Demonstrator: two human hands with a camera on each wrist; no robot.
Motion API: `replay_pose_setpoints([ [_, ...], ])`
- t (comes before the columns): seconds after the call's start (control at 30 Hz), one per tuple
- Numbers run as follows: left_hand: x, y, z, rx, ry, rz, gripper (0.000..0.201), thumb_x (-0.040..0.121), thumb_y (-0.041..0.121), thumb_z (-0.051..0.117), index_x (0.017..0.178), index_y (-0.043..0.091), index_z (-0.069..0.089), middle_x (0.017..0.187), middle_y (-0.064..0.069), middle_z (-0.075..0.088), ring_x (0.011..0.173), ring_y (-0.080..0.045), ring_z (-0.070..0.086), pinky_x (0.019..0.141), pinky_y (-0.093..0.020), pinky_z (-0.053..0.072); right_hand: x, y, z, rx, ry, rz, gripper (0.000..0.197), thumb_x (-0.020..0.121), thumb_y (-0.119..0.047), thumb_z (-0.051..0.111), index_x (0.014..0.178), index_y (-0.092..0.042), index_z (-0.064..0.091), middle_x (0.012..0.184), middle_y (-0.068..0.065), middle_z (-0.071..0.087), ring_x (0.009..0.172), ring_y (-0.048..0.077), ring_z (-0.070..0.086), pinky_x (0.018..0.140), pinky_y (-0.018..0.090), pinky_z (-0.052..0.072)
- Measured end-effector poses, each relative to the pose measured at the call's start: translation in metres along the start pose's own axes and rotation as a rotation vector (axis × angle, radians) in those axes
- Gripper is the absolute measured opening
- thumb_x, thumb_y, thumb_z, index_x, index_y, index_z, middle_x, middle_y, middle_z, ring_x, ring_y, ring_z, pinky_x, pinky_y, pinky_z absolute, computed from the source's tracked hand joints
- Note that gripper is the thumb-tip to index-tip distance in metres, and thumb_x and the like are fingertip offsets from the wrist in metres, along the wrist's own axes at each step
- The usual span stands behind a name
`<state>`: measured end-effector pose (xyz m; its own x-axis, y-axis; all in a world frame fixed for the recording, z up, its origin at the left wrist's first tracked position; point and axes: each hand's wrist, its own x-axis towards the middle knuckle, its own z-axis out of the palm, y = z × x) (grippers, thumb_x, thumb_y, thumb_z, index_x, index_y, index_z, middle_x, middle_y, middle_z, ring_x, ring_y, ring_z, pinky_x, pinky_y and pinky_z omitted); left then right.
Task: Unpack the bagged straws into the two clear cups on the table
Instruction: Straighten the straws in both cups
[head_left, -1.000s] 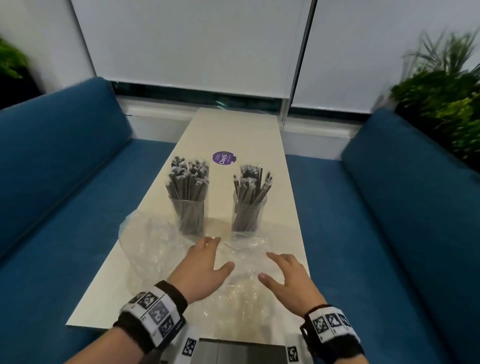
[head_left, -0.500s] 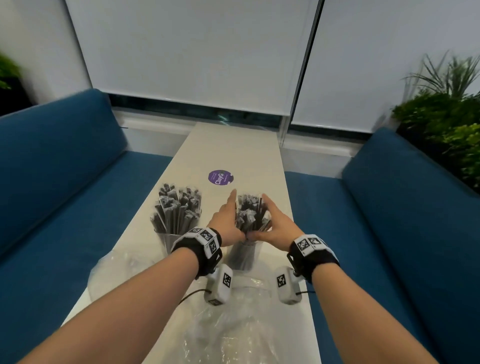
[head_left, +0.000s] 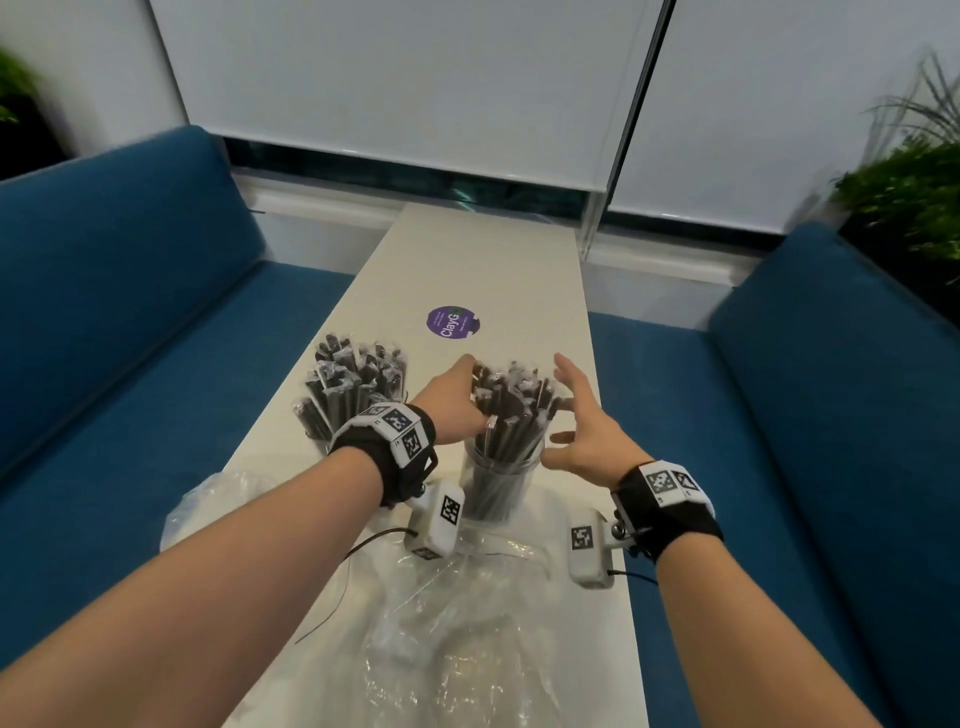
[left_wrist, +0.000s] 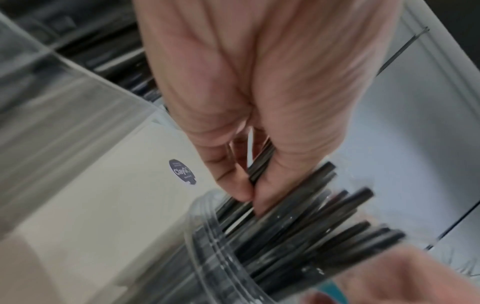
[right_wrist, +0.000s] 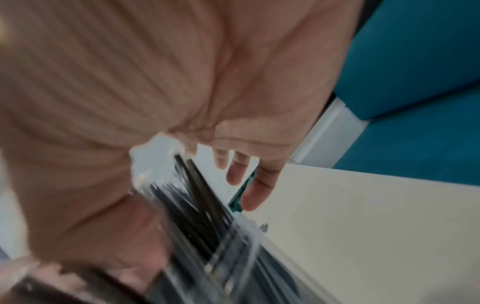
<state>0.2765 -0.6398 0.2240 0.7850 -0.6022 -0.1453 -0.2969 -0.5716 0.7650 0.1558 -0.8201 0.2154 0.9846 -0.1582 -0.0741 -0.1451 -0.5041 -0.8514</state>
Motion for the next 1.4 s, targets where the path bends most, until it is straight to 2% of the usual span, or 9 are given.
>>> replay_pose_setpoints([
  [0.17,-0.006,-0.002,0.011,0.024,-0.061,0.024,0.096,0.077,0.004,0.072,0.157,0.024,0.023,0.135,-0.01,0.06,0.111,-0.03,0.067,0.095,-0.049,0.058,0.008,0.01,0.017,-0.177,-0.092,0.091,0.163,0.055,-0.038,0.102,0.158,-0.043,-0.024,0.165,0.007,0.031,0.153,0.027,0.023,0.126,0.056,0.024],
  [0.3,-0.018,-0.001,0.013,0.167,-0.227,0.057,0.126,0.07,0.019,0.079,0.162,0.029,-0.006,0.136,-0.013,0.061,0.118,-0.033,0.064,0.103,-0.048,0.053,0.018,0.012,0.022,-0.086,0.055,0.039,0.122,0.056,-0.055,0.096,0.157,-0.041,0.029,0.142,-0.004,0.061,0.133,0.022,0.057,0.114,0.044,0.046],
  [0.4,-0.018,0.006,0.01,0.101,-0.163,0.073,0.105,0.075,0.017,0.08,0.16,0.022,0.019,0.129,-0.01,0.066,0.113,-0.03,0.065,0.099,-0.043,0.054,0.013,0.006,0.018,-0.131,0.061,-0.012,0.049,0.083,-0.038,0.085,0.127,-0.027,0.068,0.115,-0.004,0.076,0.107,0.017,0.071,0.094,0.034,0.056],
  [0.53,-0.016,0.01,0.003,-0.051,-0.04,0.062,0.056,0.084,0.014,0.075,0.137,0.016,0.058,0.125,-0.007,0.07,0.107,-0.029,0.068,0.097,-0.045,0.056,0.008,-0.002,0.003,-0.061,0.114,-0.078,0.026,0.091,-0.029,0.078,0.116,-0.023,0.074,0.092,-0.011,0.075,0.071,-0.007,0.068,0.064,0.012,0.05],
  [0.73,-0.023,0.005,-0.001,0.078,-0.069,0.024,0.044,0.078,0.01,0.081,0.12,0.011,0.068,0.113,-0.01,0.074,0.099,-0.03,0.07,0.091,-0.043,0.058,0.006,-0.004,0.0,-0.213,-0.038,0.022,0.031,0.083,-0.025,0.085,0.112,-0.025,0.074,0.095,-0.007,0.074,0.082,0.008,0.068,0.076,0.025,0.05],
  [0.87,-0.027,0.003,0.001,0.113,-0.042,0.033,0.073,0.076,0.014,0.085,0.142,0.013,0.053,0.136,-0.009,0.063,0.117,-0.031,0.064,0.097,-0.035,0.051,-0.002,-0.005,0.001,-0.212,0.094,0.03,0.044,0.075,-0.027,0.091,0.114,-0.024,0.073,0.099,-0.009,0.073,0.089,0.001,0.066,0.07,0.015,0.047],
  [1.07,-0.034,0.001,0.006,0.202,-0.014,0.021,0.054,0.082,0.027,0.082,0.131,0.018,0.06,0.134,-0.007,0.065,0.12,-0.029,0.061,0.088,-0.027,0.04,-0.02,0.01,0.003,-0.094,0.076,0.038,0.069,0.07,-0.023,0.093,0.131,-0.027,0.062,0.122,-0.003,0.069,0.105,0.021,0.071,0.09,0.041,0.061],
  [1.2,-0.041,0.005,0.012,0.236,-0.121,0.012,0.084,0.072,0.019,0.09,0.144,0.015,0.047,0.139,-0.008,0.062,0.126,-0.03,0.059,0.096,-0.033,0.044,-0.032,0.006,0.004,-0.17,0.005,0.03,0.106,0.064,-0.038,0.096,0.153,-0.037,0.038,0.137,-0.014,0.053,0.108,0.011,0.061,0.084,0.027,0.053],
  [1.4,-0.043,0.011,0.014,0.185,-0.035,-0.037,0.037,0.09,0.024,0.072,0.123,0.011,0.06,0.119,-0.012,0.07,0.065,-0.019,0.07,0.054,-0.023,0.053,-0.023,-0.007,0.023,-0.242,0.212,0.048,0.037,0.091,-0.03,0.078,0.126,-0.021,0.067,0.109,-0.002,0.07,0.095,0.019,0.067,0.088,0.031,0.053],
])
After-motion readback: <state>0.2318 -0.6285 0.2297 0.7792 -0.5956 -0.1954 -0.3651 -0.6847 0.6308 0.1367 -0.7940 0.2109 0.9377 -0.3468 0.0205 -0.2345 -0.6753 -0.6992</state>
